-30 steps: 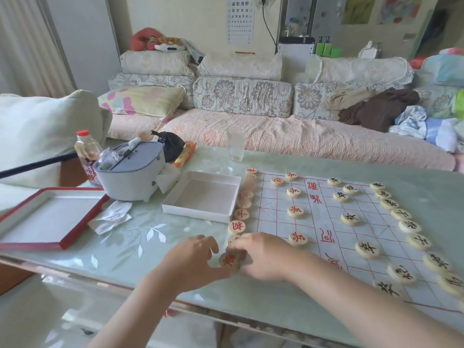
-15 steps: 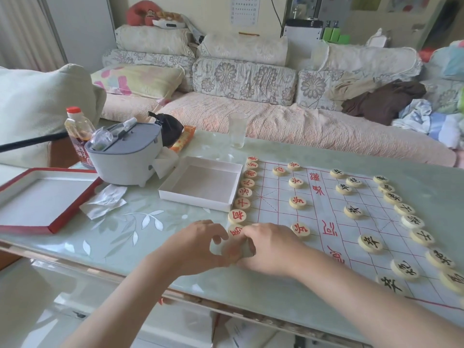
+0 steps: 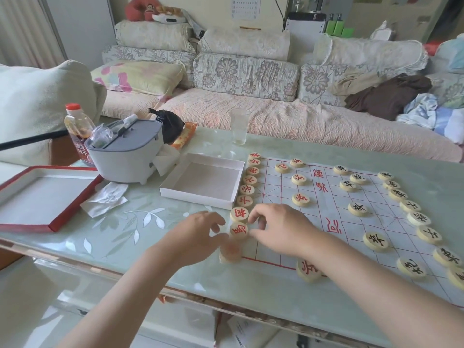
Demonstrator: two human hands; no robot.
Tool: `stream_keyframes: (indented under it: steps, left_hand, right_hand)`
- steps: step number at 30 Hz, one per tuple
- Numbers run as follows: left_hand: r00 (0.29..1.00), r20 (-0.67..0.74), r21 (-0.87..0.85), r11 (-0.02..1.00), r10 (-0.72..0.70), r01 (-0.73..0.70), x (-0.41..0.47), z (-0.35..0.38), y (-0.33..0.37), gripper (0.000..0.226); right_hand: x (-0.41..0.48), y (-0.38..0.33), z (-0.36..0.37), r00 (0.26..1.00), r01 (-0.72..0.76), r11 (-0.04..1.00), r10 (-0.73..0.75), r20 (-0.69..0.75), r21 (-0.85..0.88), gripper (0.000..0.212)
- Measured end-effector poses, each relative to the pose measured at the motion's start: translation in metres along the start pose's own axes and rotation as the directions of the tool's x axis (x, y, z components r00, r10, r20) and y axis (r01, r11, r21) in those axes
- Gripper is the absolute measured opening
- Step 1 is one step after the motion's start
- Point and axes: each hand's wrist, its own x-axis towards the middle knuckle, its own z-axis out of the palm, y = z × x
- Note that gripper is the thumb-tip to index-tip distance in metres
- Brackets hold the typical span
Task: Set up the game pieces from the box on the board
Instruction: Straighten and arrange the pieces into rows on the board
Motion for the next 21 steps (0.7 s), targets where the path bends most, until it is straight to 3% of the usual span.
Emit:
stream_keyframes:
  steps: [5,11,16,21]
  left_hand:
    - [0.999,-0.041,0.087,0.996,-0.033,0.037,0.014,0.011,0.007,0.034]
    - [0.995,-0.023,0.025,0.995,-0.096,0.096,0.025,0.017,0.016,0.031]
    - [0.985,-0.081,-0.023,0.988,-0.153,0.152,0.026,0.016,0.023,0.022]
    - [0.982,-0.046,0.032,0.982,-0.184,0.185,0.028,0.017,0.027,0.036]
  right_hand:
    - [0.011,0.0,0.013,1.0,0.017,0.998,-0.016,0.025,-0.055,0.034]
    - [0.017,0.002,0.025,0.999,0.04,0.995,-0.042,-0.021,-0.089,0.032]
    - [0.018,0.002,0.027,0.996,0.038,0.994,-0.045,-0.072,-0.099,0.045]
    - [0.019,0.0,0.028,0.995,0.038,0.994,-0.046,-0.083,-0.102,0.045]
